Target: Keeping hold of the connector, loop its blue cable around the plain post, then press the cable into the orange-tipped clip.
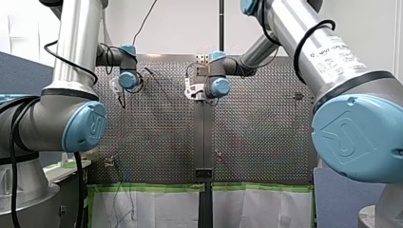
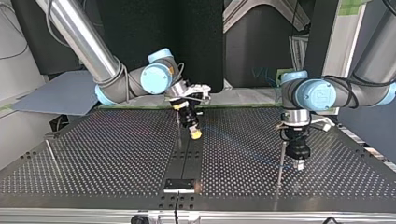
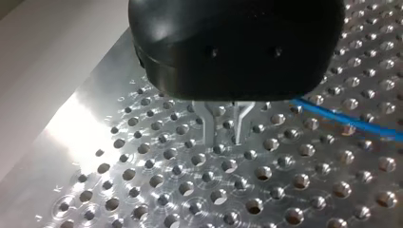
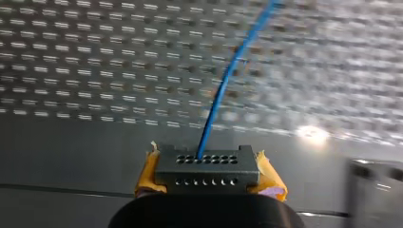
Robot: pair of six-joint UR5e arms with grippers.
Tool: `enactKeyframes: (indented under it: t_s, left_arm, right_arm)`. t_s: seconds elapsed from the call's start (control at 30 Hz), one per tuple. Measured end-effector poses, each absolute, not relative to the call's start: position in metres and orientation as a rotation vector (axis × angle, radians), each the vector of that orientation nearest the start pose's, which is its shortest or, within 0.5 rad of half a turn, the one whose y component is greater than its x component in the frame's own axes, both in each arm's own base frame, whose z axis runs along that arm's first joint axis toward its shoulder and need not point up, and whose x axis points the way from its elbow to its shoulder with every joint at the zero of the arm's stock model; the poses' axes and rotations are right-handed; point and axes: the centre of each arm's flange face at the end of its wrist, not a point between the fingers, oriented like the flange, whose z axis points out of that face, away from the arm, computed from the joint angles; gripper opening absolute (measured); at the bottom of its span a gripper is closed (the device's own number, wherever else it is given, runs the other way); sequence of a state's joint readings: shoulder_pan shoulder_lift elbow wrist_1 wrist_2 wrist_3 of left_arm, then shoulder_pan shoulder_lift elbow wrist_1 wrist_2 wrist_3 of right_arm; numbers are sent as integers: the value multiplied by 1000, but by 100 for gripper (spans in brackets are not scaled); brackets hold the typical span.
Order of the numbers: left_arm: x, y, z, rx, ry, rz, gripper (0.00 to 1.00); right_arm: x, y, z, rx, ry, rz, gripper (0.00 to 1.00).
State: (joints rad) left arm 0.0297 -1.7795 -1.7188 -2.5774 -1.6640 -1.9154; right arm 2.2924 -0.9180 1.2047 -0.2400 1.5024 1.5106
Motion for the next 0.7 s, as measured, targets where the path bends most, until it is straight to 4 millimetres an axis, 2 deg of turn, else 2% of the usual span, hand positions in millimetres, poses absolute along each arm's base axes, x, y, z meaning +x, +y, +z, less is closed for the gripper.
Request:
enactKeyframes:
  t_s: [0.03,0.07,0.1,0.13,0.17,0.3,0.4,0.57,0.7]
  left_arm:
    - [576,-107,364,-333,1329,-203,74]
    - [576,-108,363,-335,1332,-204,84]
    - [576,-108,363,-337,1334,-204,84]
    - [575,-108,362,-342,1337,-202,94]
    - [575,-108,362,-346,1340,-199,97]
    - [574,-109,353,-368,1366,-174,100]
    - [576,-112,338,-386,1395,-156,100]
    - [583,-115,307,-392,1451,-133,100]
    - [586,-115,294,-395,1474,-120,100]
  right_arm:
    - [588,-455,278,1822,-691,1680,0]
    - [589,-455,271,1830,-695,1670,0]
    - [591,-455,262,1841,-700,1657,0]
    - [592,-454,255,1849,-702,1649,0]
    - [593,-454,249,1857,-704,1641,0]
    - [599,-452,218,1893,-713,1607,0]
    - [602,-449,200,1908,-720,1587,0]
    - [604,-445,182,1911,-729,1564,0]
    - [602,-441,171,1909,-730,1563,0]
